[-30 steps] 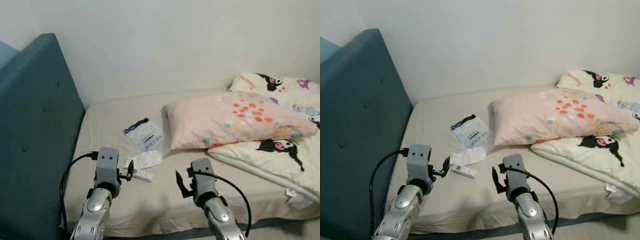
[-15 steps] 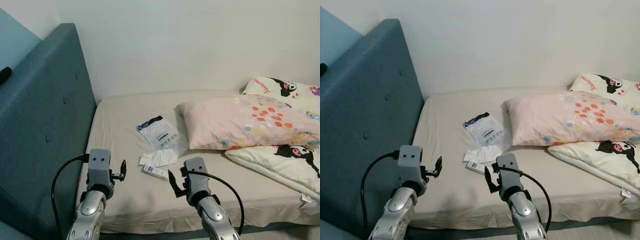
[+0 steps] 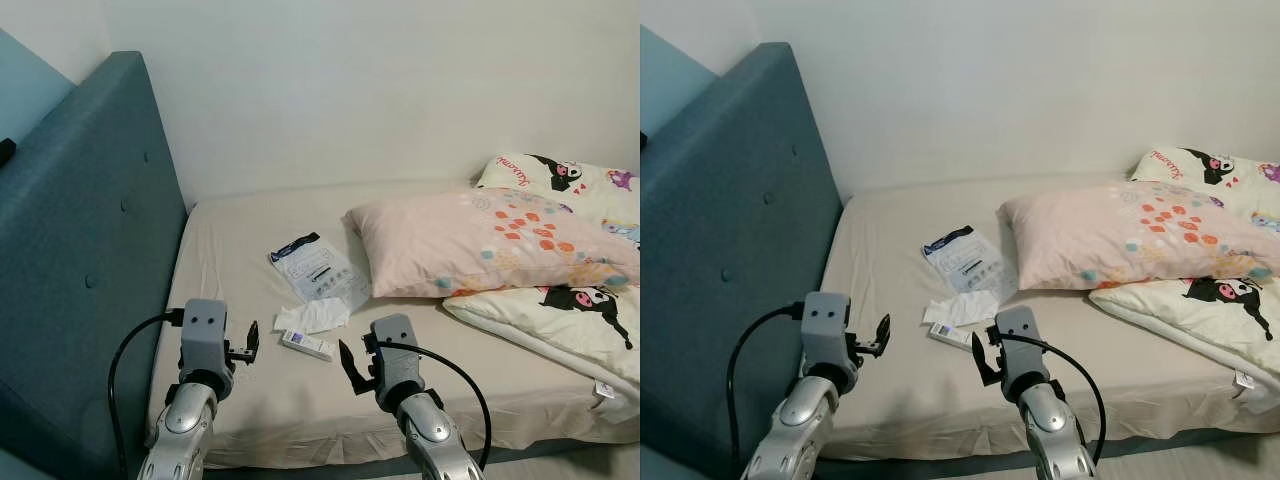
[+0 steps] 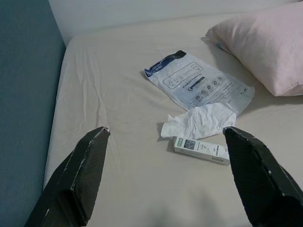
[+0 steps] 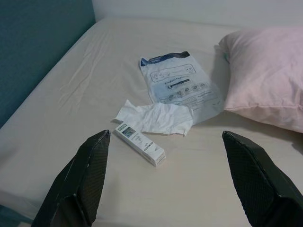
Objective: Clean up the room
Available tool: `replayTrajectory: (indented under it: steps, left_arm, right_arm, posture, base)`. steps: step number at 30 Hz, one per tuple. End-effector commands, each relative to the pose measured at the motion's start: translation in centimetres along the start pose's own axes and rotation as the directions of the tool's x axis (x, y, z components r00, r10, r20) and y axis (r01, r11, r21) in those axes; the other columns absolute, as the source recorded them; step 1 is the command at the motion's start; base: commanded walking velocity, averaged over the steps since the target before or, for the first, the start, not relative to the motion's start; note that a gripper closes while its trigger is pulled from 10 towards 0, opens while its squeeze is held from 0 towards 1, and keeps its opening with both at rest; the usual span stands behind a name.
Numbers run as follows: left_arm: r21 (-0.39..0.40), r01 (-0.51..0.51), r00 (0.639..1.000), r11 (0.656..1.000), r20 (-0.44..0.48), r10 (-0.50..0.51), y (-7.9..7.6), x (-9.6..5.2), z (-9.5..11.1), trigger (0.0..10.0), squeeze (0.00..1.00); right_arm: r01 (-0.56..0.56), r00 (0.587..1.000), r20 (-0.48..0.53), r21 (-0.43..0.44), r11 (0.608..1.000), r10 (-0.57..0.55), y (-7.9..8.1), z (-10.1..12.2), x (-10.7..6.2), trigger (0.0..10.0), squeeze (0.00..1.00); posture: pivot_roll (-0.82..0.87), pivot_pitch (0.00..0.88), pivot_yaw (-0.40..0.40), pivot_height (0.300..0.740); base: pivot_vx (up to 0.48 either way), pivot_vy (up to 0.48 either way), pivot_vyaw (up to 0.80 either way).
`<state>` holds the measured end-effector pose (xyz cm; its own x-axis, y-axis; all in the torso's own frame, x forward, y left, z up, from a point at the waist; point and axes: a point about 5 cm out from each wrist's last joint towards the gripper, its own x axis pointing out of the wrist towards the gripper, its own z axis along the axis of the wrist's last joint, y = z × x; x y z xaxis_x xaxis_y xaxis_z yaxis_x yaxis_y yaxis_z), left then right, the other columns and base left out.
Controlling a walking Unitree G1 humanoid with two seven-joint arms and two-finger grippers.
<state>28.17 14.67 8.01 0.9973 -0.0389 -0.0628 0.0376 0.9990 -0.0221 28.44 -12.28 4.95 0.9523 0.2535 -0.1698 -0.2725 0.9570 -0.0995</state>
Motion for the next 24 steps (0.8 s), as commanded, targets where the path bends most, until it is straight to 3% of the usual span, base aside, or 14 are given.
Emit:
replayTrajectory:
  steps: [1, 17, 24]
  left_arm:
    - [-0.009, -0.003, 1.000, 1.000, 0.003, 0.003, 0.05, -0.28, -0.12, 10.0, 0.00]
    - [-0.001, 0.009, 1.000, 1.000, 0.005, -0.009, 0.04, -0.31, 0.01, 10.0, 0.00]
    - [0.030, 0.043, 0.999, 0.999, -0.007, -0.043, -0.23, -0.30, 0.03, 10.0, 0.00]
  right_arm:
    - [0.000, 1.000, -0.008, 0.017, 1.000, 0.001, 0.10, -0.19, -0.09, 10.0, 0.00]
    - [0.005, 1.000, -0.008, 0.025, 1.000, -0.004, 0.15, -0.22, -0.13, 10.0, 0.00]
    - [0.011, 1.000, -0.010, 0.032, 0.999, -0.011, 0.27, -0.28, -0.16, 10.0, 0.00]
  posture:
    - [0.01, 0.083, -0.004, 0.740]
    - [0.01, 0.084, 0.000, 0.740]
    - [0.02, 0.086, 0.011, 0.740]
  base:
    - [0.000, 0.000, 0.00]
    - [-0.270, 0.000, 0.00]
    - [0.000, 0.000, 0.00]
